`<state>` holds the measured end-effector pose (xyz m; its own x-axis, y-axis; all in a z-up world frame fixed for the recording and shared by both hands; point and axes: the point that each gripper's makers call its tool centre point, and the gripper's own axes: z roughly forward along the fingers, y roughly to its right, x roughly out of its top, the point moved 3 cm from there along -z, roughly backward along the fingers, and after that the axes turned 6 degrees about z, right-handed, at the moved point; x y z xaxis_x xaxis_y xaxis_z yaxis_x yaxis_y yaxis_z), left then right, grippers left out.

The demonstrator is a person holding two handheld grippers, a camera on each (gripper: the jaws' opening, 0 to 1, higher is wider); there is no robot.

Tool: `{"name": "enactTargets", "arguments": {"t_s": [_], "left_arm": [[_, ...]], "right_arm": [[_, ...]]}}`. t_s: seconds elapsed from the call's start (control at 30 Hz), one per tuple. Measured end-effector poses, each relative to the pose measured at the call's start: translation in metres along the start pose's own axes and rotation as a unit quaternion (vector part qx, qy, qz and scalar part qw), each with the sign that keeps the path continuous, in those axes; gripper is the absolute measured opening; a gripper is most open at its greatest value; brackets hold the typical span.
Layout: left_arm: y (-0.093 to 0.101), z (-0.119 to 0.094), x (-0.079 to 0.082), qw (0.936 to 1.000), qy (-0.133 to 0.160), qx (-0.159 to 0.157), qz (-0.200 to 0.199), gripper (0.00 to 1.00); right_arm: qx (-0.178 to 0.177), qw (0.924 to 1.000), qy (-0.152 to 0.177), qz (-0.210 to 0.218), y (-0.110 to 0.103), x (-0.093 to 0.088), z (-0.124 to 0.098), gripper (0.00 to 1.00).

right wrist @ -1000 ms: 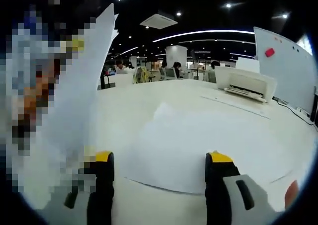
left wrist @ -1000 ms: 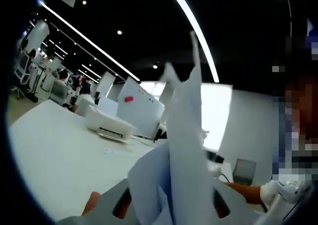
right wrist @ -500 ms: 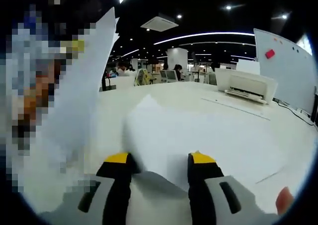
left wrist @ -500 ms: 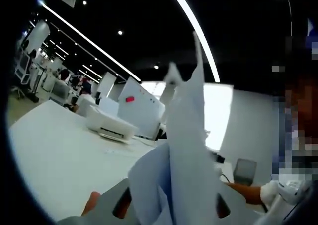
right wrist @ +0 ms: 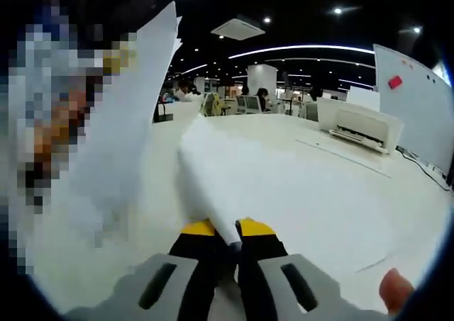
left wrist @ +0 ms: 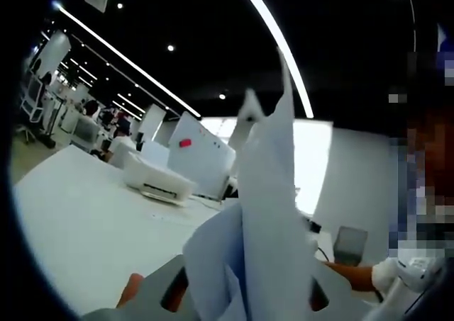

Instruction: Organize the stack of printing papers by aligning and flattening the scattered papers on the table

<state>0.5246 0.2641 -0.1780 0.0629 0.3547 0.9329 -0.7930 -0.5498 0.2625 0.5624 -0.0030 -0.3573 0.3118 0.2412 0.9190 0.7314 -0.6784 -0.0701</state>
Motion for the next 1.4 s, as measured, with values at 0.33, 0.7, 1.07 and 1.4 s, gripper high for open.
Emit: {"name": "enactTargets", "arguments": {"t_s": [0.33,0.7,1.07,1.4], "left_arm": [[-0.001,0.000,0.002,1.0000,0.000,0.001,0.001,0.06],[-0.002,0.007,-0.005,1.0000,-0.005,0.000,-0.003,0.06],[-0.002,0.011,-0.012,0.9999,-0.012,-0.001,-0.009,0.06],[-0.006,0.010,-0.012,0.9998,-0.014,0.005,-0.012,0.06]], "right_arm": [[-0.030,0.9983,0.007,0.049,0.014,0.006,-0.007,0.00],[0.022,0.9575,0.123,0.260,0.027,0.062,-0.055,0.00],[0.098,0.9389,0.185,0.274,0.016,0.126,-0.121,0.00],[0.143,0.9462,0.184,0.225,-0.019,0.168,-0.178,0.00]]}}
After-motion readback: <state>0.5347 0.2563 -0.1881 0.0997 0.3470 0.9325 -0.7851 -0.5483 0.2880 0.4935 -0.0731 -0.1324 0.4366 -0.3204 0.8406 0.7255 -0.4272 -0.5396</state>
